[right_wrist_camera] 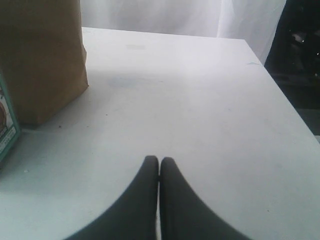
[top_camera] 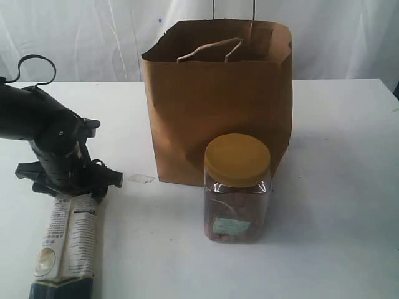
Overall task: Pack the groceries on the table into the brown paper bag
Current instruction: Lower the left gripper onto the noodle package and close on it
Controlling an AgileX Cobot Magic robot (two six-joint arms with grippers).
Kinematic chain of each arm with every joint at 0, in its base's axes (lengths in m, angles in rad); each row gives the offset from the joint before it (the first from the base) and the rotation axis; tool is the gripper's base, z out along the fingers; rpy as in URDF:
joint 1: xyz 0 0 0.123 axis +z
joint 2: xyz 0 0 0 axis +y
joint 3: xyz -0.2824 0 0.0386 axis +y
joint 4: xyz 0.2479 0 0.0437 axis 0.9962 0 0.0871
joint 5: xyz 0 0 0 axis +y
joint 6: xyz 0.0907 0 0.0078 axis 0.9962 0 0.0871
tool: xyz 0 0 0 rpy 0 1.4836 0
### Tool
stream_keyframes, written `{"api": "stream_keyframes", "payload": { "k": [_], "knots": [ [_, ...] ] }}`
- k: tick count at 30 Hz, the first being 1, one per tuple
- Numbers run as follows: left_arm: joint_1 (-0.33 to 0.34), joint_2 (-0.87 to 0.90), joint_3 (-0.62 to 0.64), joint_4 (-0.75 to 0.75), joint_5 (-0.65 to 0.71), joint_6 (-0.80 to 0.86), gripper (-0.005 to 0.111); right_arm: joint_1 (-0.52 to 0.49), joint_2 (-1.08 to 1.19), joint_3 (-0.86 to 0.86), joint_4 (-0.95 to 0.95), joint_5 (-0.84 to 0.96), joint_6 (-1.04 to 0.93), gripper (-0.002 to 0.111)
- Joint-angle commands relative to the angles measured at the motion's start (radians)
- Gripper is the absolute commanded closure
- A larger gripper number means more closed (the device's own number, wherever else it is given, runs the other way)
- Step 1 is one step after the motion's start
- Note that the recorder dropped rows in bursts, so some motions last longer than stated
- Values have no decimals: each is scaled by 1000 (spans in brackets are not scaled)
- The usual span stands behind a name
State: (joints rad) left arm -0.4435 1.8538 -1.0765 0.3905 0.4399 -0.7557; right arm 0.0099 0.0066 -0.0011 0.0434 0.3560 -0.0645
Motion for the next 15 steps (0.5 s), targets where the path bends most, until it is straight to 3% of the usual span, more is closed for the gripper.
{"api": "stream_keyframes", "payload": {
  "k": [1,3,15],
  "knots": [
    [2,22,17,-2,111,61,80,-6,-7,1,-2,-7,1,108],
    [2,22,17,-2,112,68,106,-6,-7,1,-2,-7,1,108],
    [2,-10,17,35,162,185,106,-6,-7,1,-2,-7,1,108]
  ]
}}
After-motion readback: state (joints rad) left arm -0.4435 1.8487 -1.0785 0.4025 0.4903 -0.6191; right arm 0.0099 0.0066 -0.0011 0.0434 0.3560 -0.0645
